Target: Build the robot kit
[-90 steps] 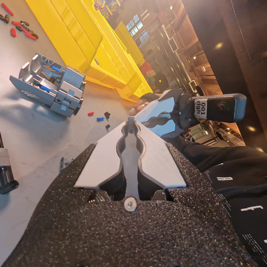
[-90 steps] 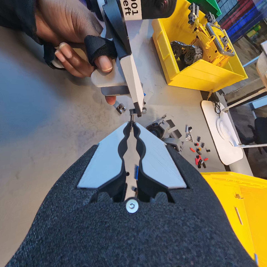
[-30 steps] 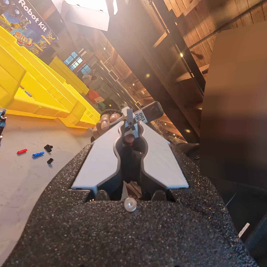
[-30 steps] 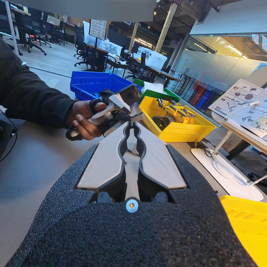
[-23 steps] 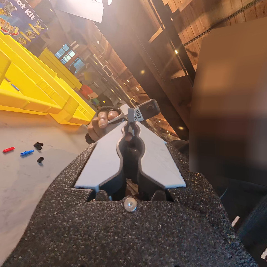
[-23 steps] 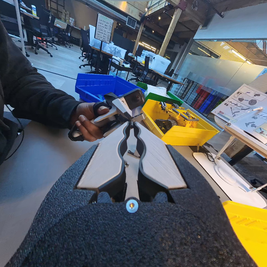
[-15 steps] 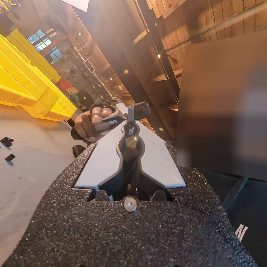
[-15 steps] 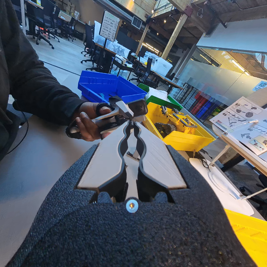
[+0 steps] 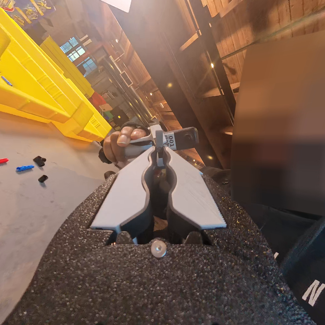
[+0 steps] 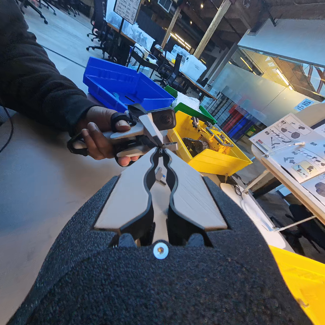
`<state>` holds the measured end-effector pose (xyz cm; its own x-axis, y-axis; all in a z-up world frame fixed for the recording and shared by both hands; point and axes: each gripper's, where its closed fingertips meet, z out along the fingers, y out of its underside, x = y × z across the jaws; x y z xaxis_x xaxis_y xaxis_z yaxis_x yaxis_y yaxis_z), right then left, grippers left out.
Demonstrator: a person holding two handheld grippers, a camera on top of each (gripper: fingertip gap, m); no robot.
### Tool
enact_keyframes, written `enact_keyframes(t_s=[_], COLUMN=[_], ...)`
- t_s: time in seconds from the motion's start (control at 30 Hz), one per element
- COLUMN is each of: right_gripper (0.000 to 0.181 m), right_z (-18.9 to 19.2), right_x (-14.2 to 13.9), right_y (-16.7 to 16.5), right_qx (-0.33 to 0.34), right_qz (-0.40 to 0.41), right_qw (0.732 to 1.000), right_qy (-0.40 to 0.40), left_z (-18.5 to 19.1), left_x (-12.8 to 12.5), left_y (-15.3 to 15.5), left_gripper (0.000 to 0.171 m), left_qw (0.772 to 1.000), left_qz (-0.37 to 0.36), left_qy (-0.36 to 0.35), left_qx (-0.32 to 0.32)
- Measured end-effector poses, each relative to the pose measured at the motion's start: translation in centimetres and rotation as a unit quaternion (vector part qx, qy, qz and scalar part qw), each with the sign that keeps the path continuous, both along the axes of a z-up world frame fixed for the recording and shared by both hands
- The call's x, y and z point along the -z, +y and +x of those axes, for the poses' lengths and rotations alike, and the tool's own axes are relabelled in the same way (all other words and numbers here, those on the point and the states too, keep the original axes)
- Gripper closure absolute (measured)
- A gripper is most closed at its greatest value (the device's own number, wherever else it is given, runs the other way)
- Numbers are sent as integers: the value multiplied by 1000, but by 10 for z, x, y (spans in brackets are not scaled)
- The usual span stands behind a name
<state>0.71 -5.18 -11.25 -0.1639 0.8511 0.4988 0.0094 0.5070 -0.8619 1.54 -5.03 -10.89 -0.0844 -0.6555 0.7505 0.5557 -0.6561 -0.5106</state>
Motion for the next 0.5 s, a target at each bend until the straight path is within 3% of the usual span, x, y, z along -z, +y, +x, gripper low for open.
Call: enact_keyframes(t_s=[0.17, 0.37, 0.5], right_gripper=[179, 179, 178], right_z=[5, 18, 18], right_x=[-3, 15, 21], right_y=[1, -16, -12], right_qx=[-40, -113, -105], right_qz=[-73, -96, -103], right_qw=[997, 984, 983], right_qy=[-1, -98, -113], left_z=[2, 10, 13], left_x=[-3, 13, 15], left_y=[0, -10, -5], left_gripper=[162, 156, 164], left_qw=[998, 992, 993], left_qz=[29, 16, 9], left_qy=[57, 112, 115], left_qx=[11, 52, 24])
